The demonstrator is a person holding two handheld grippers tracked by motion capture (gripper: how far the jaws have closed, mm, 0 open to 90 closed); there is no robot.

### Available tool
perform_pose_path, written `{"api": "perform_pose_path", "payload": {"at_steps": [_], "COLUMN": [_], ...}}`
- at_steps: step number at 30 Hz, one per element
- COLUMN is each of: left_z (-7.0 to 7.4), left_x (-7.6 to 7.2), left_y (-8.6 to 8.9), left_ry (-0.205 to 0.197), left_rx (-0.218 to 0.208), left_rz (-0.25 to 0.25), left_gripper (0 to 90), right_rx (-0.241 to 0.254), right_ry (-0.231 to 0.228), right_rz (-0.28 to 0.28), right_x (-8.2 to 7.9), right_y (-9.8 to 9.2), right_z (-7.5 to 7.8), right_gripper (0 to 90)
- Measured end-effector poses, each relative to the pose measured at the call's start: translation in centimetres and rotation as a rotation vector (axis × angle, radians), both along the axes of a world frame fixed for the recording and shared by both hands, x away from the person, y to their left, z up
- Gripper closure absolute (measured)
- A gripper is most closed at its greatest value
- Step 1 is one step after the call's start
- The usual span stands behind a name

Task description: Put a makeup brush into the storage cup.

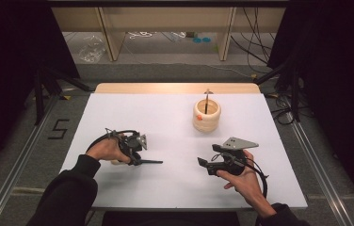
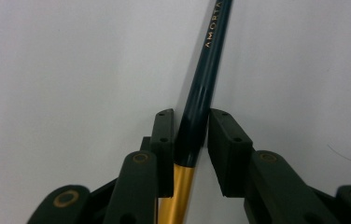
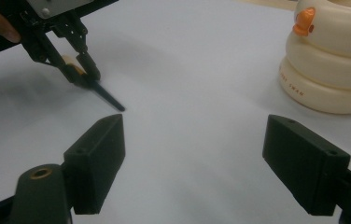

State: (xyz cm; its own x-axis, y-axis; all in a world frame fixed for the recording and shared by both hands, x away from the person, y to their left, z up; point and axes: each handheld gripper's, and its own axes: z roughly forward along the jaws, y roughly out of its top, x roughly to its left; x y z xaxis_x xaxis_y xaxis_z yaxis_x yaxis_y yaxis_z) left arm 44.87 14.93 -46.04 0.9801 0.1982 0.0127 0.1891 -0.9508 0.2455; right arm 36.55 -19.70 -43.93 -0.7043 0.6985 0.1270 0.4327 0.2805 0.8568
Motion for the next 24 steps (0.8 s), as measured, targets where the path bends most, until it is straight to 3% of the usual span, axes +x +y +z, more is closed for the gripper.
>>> {"api": "perform_pose_path", "payload": {"at_steps": [8, 17, 24], "left_z": [0.1, 0.2, 0.2], "left_x": [-0.2, -0.3, -0.3], "left_y": [-0.6, -1.1, -1.4], "left_ry": [-0.007, -0.006, 0.002], "left_rx": [0.046, 0.077, 0.098], "left_rz": [-0.003, -0.002, 0.016], "left_gripper": [77.1, 77.6, 77.9], "right_rx": [-0.003, -0.03, -0.008], "right_ry": [-0.013, 0.004, -0.01], "right_rz": [0.004, 0.001, 0.011], "right_x": [0.1, 0.0, 0.1], "right_y": [0.0, 0.0, 0.2], "right_z": [-0.1, 0.0, -0.2], "right_gripper": [21.9, 21.9, 21.9]}}
